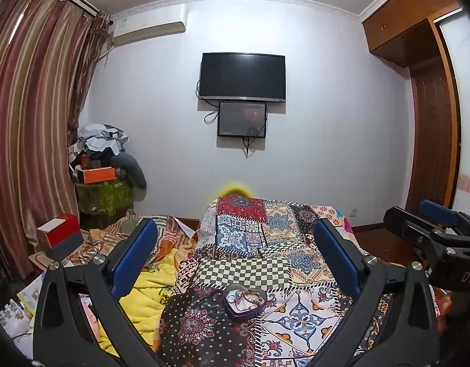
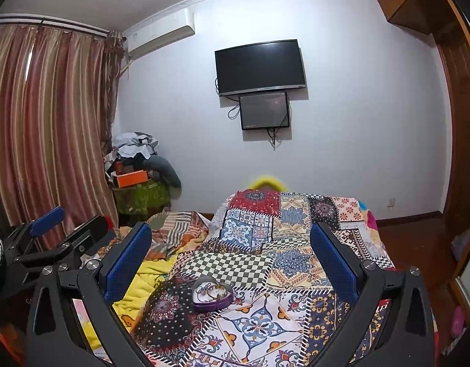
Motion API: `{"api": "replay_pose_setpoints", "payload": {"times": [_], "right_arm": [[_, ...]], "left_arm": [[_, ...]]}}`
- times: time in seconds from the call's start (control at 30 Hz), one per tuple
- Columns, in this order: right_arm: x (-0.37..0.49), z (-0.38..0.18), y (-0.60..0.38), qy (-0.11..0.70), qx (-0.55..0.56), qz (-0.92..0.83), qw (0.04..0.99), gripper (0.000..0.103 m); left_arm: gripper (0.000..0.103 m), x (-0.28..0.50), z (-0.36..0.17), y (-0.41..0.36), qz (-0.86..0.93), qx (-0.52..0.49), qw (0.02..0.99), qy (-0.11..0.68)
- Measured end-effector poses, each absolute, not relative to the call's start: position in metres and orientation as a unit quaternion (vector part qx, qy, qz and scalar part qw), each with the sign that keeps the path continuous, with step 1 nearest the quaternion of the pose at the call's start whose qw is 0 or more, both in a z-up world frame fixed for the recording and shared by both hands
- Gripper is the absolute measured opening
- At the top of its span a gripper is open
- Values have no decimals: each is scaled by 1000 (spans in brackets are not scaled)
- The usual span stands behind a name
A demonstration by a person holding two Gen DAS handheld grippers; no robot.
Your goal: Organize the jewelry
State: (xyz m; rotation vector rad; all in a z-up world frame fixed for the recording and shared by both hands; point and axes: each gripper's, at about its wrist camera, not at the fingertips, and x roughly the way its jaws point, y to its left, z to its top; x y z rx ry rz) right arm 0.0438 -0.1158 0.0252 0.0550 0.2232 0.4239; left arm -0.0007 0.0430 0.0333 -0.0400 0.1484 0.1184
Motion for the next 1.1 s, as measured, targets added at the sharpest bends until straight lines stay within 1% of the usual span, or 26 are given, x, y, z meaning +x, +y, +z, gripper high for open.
{"api": "replay_pose_setpoints", "payload": {"times": [1.1], "right_arm": [[46, 23, -115, 117, 23, 209, 971, 103]], "left_arm": [[102, 0, 33, 43, 35, -26, 996, 83]]}}
